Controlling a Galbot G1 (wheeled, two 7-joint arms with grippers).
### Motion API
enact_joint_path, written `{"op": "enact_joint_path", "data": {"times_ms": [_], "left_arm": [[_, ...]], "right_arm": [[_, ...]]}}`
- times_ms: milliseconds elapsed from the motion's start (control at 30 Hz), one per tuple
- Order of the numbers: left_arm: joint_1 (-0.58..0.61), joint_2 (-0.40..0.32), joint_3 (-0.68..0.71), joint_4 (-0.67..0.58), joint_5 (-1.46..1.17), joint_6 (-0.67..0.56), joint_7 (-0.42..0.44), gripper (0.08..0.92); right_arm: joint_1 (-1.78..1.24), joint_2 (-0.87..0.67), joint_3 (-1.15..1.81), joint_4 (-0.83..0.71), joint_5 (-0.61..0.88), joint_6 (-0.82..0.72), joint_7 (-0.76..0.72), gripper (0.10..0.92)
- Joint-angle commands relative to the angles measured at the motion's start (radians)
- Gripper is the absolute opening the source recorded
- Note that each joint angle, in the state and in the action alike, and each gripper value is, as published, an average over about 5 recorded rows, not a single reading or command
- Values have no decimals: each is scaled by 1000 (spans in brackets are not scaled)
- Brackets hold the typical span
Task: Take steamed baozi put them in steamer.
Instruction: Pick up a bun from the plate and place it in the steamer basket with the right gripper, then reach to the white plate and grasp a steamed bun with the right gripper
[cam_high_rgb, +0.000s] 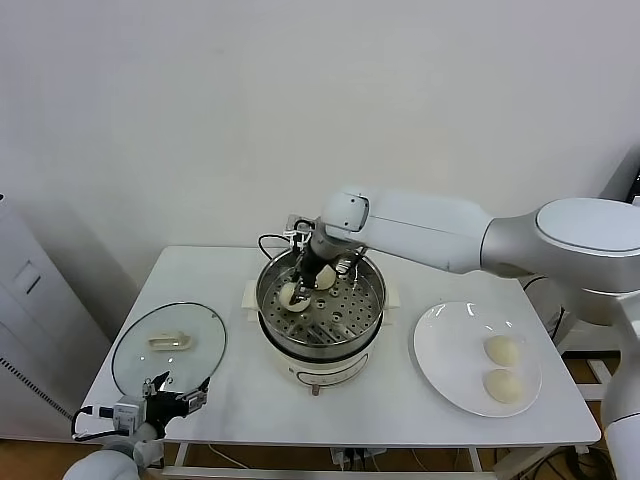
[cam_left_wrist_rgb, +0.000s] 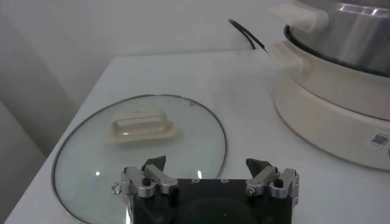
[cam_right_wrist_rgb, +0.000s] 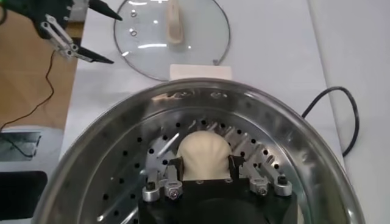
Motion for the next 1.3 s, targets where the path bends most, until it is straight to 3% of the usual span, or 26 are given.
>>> {"op": "enact_joint_path", "data": {"times_ms": [33,233,400,800,1300], "left_arm": [[2,0,-1,0,0,0,0,823],[4,-5,-2,-1,0,0,0,823],[4,-5,-6,-8,0,1,-1,823],[19,-6,-15,-21,2,3,-3,823],[19,-1,-19,-26,3,8,-5,823]], "right_arm": [[-27,20,8,-21,-3,-12,34,522],[10,-10,18,0,-1,-13,12,690],[108,-122,16,56,-47,22,-111,806],[277,-490,-55,162,-270,213,-432,823],[94,-759,0,181,-522,370,-529,823]]}}
